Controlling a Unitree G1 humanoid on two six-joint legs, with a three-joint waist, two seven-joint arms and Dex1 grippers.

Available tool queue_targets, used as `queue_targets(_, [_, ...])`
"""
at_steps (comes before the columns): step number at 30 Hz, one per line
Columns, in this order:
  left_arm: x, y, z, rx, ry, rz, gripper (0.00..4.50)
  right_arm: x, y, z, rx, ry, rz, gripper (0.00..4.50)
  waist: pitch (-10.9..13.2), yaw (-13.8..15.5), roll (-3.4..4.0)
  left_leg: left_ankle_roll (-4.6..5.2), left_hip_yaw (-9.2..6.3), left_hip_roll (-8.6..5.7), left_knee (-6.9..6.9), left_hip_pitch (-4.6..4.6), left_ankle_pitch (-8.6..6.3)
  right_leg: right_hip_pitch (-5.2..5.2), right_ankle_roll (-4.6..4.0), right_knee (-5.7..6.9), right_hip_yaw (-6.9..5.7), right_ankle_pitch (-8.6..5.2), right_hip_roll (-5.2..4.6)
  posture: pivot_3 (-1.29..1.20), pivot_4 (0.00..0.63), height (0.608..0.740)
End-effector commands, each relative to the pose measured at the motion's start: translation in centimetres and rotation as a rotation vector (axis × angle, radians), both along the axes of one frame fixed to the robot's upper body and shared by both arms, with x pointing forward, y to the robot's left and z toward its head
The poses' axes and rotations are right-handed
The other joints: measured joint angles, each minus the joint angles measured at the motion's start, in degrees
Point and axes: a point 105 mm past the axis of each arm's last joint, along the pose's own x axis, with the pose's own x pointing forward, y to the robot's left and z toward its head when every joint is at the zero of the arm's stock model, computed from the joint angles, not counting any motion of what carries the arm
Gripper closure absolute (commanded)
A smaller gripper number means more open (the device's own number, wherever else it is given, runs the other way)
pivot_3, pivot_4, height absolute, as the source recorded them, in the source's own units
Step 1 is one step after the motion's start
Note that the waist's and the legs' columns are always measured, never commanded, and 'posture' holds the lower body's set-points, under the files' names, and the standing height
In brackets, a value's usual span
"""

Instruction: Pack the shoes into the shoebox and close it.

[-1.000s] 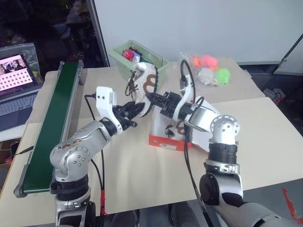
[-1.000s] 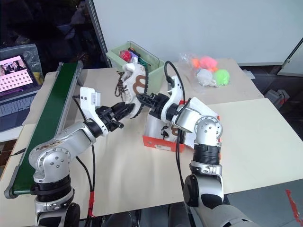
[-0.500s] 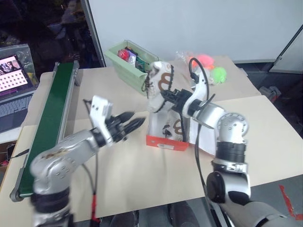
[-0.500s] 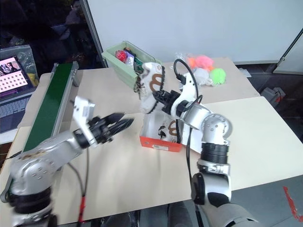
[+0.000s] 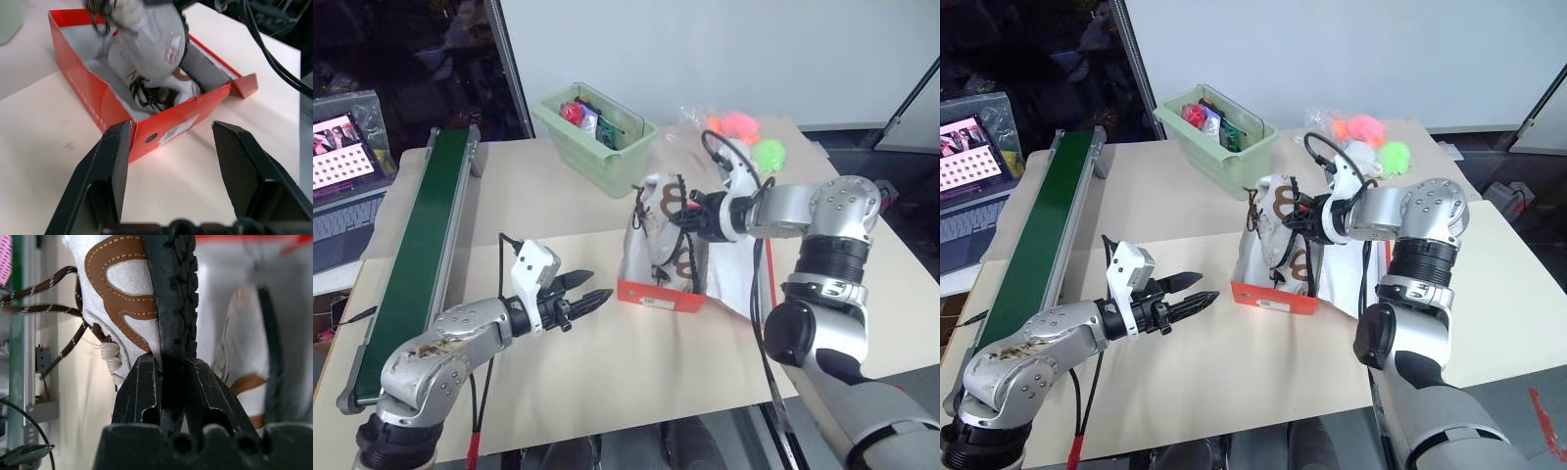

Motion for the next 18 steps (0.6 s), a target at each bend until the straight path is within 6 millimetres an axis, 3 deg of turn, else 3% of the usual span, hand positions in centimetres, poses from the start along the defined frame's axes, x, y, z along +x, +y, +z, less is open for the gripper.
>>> queue_targets(1, [-0.2, 0.0, 1.1, 0.021, -0.079, -0.016, 1.69, 0.3, 1.4, 1.6, 0.039, -0.026, 0.016, 4.04, 0.0, -0.03, 0.0, 0.0, 0.0, 0.0, 0.0, 0.0, 0.0, 0.0, 0.0, 0.01, 0.0, 0.0, 0.0, 0.0, 0.15, 0.74])
queue_targets(9, [-0.2, 0.0, 1.5, 0.045, -0.131, -0.026, 1.69, -0.2, 3.3, 0.0, 0.07, 0.039, 0.044, 4.04, 0.0, -0.05, 0.01, 0.0, -0.03, 0.01, 0.0, -0.01, 0.0, 0.0, 0.0, 0.07, -0.02, 0.01, 0.02, 0.0, 0.15, 0.74])
queue_targets(12, [-0.4, -0.2, 2.1, 0.044, -0.168, -0.036, 1.69, -0.3, 3.1, -1.0, 0.05, 0.067, 0.041, 4.04, -0.01, -0.05, 0.01, 0.0, -0.04, 0.01, 0.0, 0.0, 0.0, 0.0, 0.0, 0.07, -0.03, 0.01, 0.02, 0.0, 0.15, 0.74])
queue_targets(18, [-0.4, 0.0, 2.1, 0.049, -0.175, -0.026, 1.69, 0.1, 1.7, 0.5, 0.043, 0.023, 0.013, 4.04, -0.01, -0.05, 0.01, 0.0, -0.03, 0.01, 0.0, 0.01, 0.0, 0.01, 0.01, 0.06, -0.04, 0.0, 0.02, 0.0, 0.15, 0.74])
